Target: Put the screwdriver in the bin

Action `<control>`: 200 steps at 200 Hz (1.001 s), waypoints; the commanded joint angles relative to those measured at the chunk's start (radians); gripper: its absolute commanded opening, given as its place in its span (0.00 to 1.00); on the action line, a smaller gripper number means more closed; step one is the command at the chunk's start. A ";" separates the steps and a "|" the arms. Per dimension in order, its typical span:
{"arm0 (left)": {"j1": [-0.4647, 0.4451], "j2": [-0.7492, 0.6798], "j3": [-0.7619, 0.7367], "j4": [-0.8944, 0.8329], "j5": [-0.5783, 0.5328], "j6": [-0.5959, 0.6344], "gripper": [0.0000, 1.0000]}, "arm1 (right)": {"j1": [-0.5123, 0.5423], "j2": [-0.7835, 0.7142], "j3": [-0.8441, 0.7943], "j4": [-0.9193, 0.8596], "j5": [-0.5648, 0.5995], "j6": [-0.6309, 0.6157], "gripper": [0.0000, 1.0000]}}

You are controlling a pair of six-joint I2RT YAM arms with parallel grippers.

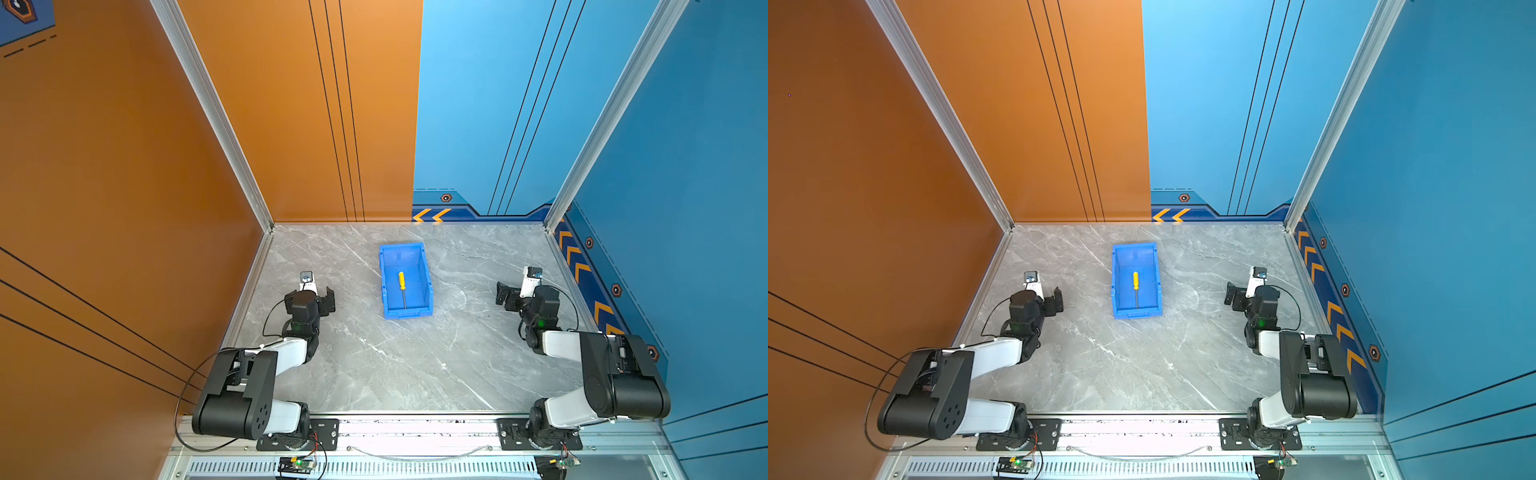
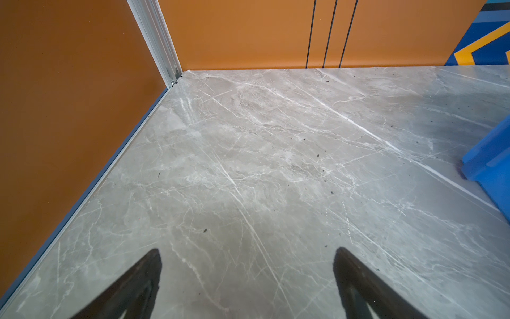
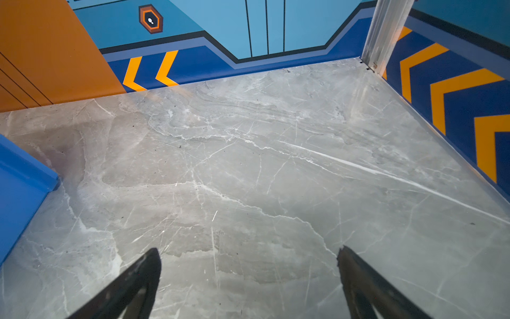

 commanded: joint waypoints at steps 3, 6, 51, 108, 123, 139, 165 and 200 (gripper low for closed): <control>0.030 0.063 0.008 0.106 0.020 0.010 0.98 | 0.016 0.012 0.012 0.020 0.021 -0.027 1.00; 0.031 0.070 0.007 0.116 0.022 0.009 0.98 | 0.017 0.012 0.009 0.025 0.021 -0.028 1.00; 0.032 0.140 0.005 0.182 0.039 0.013 0.98 | 0.044 0.055 -0.051 0.165 0.066 -0.046 1.00; 0.029 0.148 -0.001 0.203 0.043 0.021 0.98 | 0.046 0.054 -0.047 0.155 0.073 -0.047 1.00; 0.027 0.152 0.004 0.200 0.062 0.032 0.98 | 0.046 0.054 -0.047 0.155 0.072 -0.046 1.00; 0.025 0.153 0.004 0.200 0.062 0.034 0.98 | 0.046 0.054 -0.047 0.157 0.073 -0.046 1.00; 0.024 0.153 0.003 0.200 0.061 0.036 0.98 | 0.047 0.054 -0.049 0.159 0.071 -0.047 1.00; 0.023 0.153 0.003 0.199 0.060 0.037 0.98 | 0.047 0.055 -0.049 0.159 0.070 -0.046 1.00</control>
